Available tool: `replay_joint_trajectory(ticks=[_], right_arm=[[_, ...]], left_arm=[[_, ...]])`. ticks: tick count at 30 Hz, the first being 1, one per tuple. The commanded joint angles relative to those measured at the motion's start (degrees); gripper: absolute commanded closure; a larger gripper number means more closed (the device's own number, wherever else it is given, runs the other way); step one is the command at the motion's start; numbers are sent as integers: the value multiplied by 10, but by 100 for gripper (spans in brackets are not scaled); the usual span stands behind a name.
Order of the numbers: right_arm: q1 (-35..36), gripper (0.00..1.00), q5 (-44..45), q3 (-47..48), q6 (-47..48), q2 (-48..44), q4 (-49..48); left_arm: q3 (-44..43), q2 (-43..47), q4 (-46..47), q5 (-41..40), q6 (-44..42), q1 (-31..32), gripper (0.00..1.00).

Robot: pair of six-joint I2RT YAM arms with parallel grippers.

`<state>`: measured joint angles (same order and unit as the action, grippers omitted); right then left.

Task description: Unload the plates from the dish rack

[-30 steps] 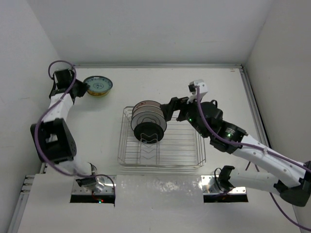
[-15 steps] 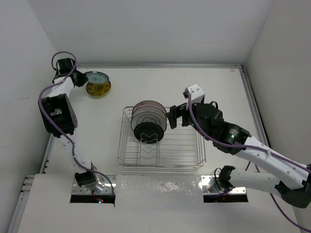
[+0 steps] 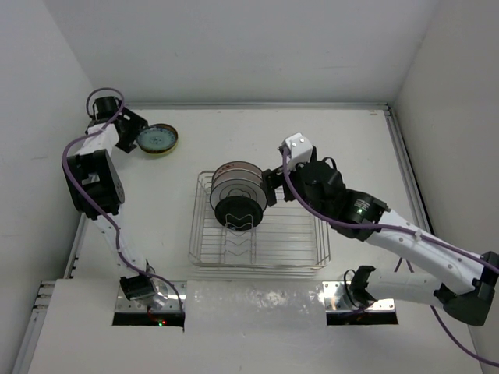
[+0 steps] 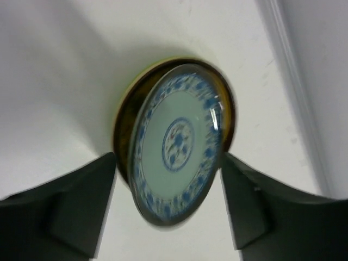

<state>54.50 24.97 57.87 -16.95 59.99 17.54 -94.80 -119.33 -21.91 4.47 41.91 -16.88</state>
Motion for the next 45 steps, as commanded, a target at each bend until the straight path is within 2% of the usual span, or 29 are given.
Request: replay_joint_trajectory(ticks=[1, 3, 5, 9, 11, 12, 14, 16, 17, 20, 21, 22, 23, 24, 26, 29, 34, 37, 41, 45], right_arm=[[-2, 1, -29, 47, 56, 28, 10], [-2, 1, -82, 92, 92, 82, 53], [-2, 1, -115, 123, 103, 113, 71], [-2, 1, -178, 138, 132, 154, 72], [-2, 1, -205, 161, 160, 170, 88], [-2, 1, -213, 169, 191, 178, 105], [-2, 1, -214, 182, 222, 198, 118], [-2, 2, -229, 186, 269, 216, 130], [-2, 5, -237, 185, 283, 220, 132], [-1, 15, -257, 180, 324, 240, 136], [-1, 21, -267, 175, 336, 243, 134], [-1, 24, -272, 168, 344, 246, 132], [-1, 27, -277, 163, 352, 248, 125], [-1, 29, -276, 155, 366, 247, 120], [-1, 30, -267, 134, 377, 247, 95], [-1, 34, -264, 117, 410, 250, 72], [-1, 41, -264, 117, 433, 271, 64], [-1, 43, -263, 118, 436, 294, 46], [-1, 43, -253, 138, 435, 333, 49], [-1, 59, -240, 145, 432, 363, 47]], left_arm=[[-46, 15, -70, -41, -20, 2, 18], [-65, 20, -99, -61, -37, 5, 0], [-71, 17, -109, -30, -47, 5, 0], [-126, -14, -193, -36, -73, 4, 0], [-135, -6, -215, -42, -75, 4, 0], [-123, 26, -212, -42, -76, 4, 0], [-95, 75, -198, -42, -82, 7, 0], [-50, 161, -175, -37, -104, 24, 0], [-22, 221, -172, -34, -116, 31, 0], [37, 312, -164, -31, -160, 69, 0], [103, 379, -136, -18, -177, 88, 0], [140, 412, -120, -3, -183, 94, 0], [218, 479, -105, 13, -184, 99, 0], [256, 512, -65, 50, -185, 106, 0], [359, 590, -32, 72, -185, 110, 0], [433, 651, -26, 73, -214, 111, 0], [514, 725, -14, 27, -227, 111, 0], [510, 760, -22, 25, -230, 116, 0], [512, 763, -21, 34, -231, 120, 0], [510, 757, -22, 42, -233, 121, 0]])
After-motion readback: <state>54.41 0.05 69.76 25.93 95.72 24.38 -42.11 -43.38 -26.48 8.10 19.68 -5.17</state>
